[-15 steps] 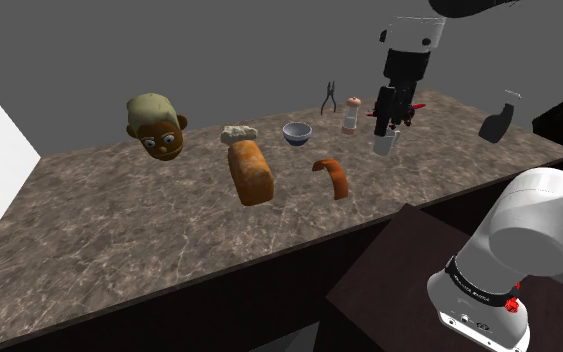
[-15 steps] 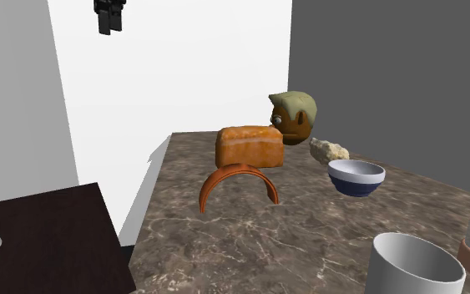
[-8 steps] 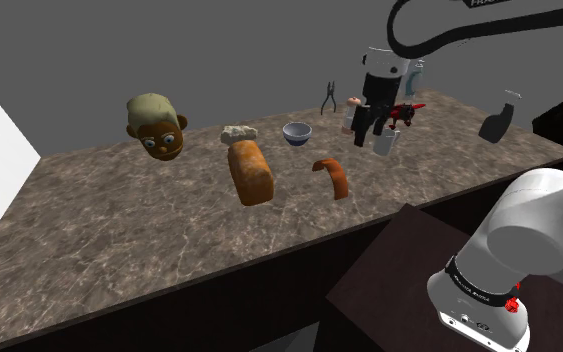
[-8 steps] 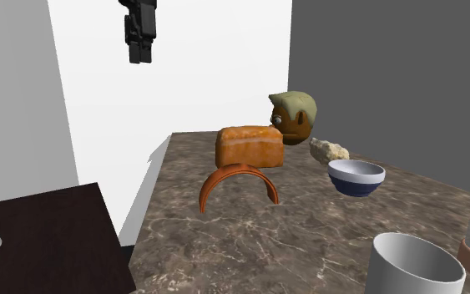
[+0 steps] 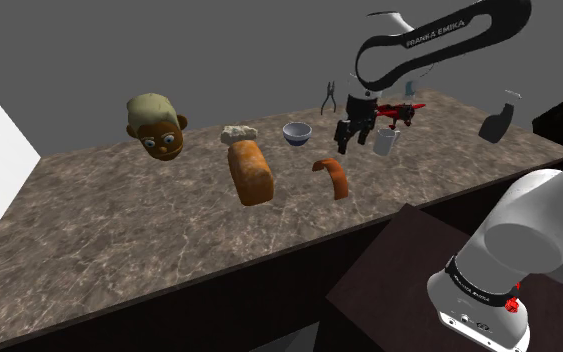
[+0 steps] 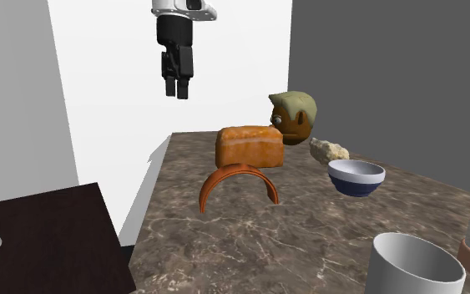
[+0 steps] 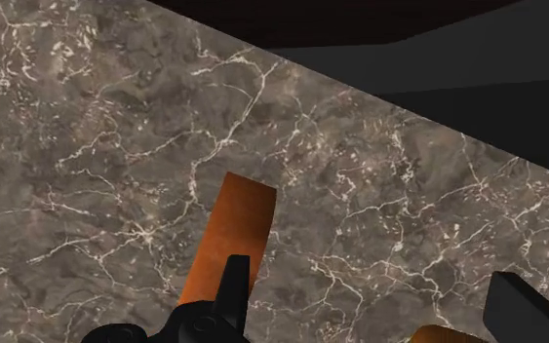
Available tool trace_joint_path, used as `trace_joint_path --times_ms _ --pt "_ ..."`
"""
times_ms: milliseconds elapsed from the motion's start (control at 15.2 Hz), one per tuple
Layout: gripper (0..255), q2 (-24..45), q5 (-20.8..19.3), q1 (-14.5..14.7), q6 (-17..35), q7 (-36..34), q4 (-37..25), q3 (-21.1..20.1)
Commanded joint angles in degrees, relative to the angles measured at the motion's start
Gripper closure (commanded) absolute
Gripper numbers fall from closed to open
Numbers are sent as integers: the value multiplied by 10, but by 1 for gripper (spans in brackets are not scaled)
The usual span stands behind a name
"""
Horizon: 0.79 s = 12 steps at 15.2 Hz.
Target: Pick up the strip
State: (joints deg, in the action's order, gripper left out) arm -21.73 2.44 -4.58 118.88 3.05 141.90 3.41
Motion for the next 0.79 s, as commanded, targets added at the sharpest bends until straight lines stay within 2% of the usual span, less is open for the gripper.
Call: trace_joint_path --times_ms 0,726 --pt "0 45 -1 -4 42 -5 -7 3" --pt "0 276 3 -31 195 -14 -101 29"
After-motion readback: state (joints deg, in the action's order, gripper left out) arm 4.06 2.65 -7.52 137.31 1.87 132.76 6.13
